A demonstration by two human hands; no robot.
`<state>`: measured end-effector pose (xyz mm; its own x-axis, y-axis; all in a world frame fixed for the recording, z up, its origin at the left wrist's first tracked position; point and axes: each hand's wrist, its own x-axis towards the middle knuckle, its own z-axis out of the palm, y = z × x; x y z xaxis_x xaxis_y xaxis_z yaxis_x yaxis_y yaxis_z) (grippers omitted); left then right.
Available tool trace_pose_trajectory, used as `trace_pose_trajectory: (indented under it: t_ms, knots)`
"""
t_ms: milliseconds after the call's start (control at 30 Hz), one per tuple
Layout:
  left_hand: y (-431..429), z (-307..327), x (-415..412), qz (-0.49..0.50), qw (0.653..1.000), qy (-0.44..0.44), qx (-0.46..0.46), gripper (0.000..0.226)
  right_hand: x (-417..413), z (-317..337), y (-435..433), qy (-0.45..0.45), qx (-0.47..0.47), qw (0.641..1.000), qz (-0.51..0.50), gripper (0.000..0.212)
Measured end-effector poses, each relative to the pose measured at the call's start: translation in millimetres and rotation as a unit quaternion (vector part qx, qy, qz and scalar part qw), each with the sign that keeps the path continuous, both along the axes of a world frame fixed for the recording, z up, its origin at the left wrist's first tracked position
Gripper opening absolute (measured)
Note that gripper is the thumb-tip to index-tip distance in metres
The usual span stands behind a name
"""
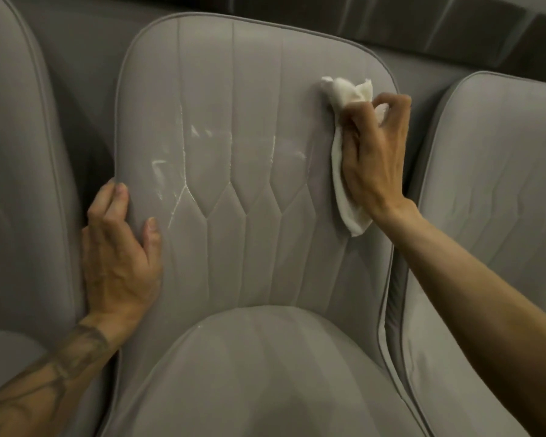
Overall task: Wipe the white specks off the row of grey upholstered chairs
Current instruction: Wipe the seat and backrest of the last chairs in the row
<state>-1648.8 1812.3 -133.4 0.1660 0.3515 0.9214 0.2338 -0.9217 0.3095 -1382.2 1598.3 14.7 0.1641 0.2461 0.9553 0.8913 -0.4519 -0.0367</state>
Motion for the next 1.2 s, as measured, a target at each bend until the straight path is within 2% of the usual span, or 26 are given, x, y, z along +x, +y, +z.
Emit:
trace_pose_trajectory:
  t_ms: [133,267,433,533,700,767,933,1067,1133,1200]
  knots:
    - [-0.4,1.2,0.2,-0.001,1.0,0.002,-0.001,0.05,4.9,-7.0,-0.5,-0.059,0.008,0.993,-0.102,0.028]
    - [-0.1,1.5,0.0,0.001,1.0,0.005,-0.002,0.051,16.5,-12.0,-9.7,-0.174,-0.042,0.982,-0.062,0.035]
    - [-0.5,1.4,-0.3,0.003,1.0,0.004,-0.004,0.052,17.0,-25.4,-26.1,-0.107,-0.127,0.986,-0.023,0.067]
    - [-1.3,2.0,0.2,0.003,1.0,0.008,-0.003,0.051,16.3,-26.0,-27.4,-0.113,-0.123,0.985,-0.041,0.054]
    - [-1.7,1.5,0.4,0.008,1.0,0.006,-0.001,0.051,19.9,17.1,10.6,-0.086,-0.037,0.992,-0.08,0.033]
    - [-1.5,1.2,0.8,0.007,1.0,0.004,0.003,0.05,15.5,8.7,13.2,-0.069,-0.029,0.992,-0.098,0.034]
    - [-1.5,1.3,0.4,0.009,1.0,0.005,0.002,0.051,0.0,-46.0,-10.3,-0.084,-0.139,0.982,-0.098,0.035]
    - [-0.7,1.1,1.2,0.006,1.0,0.004,0.003,0.051,12.5,-0.2,10.1,-0.123,-0.099,0.978,-0.136,0.028]
    - [-0.4,0.7,1.3,0.008,1.0,0.002,0.004,0.051,15.6,13.5,18.7,-0.107,-0.044,0.98,-0.16,0.026]
    - [-0.7,0.7,1.3,0.008,1.0,0.002,0.003,0.051,9.5,-3.1,16.6,-0.08,-0.02,0.982,-0.167,0.026]
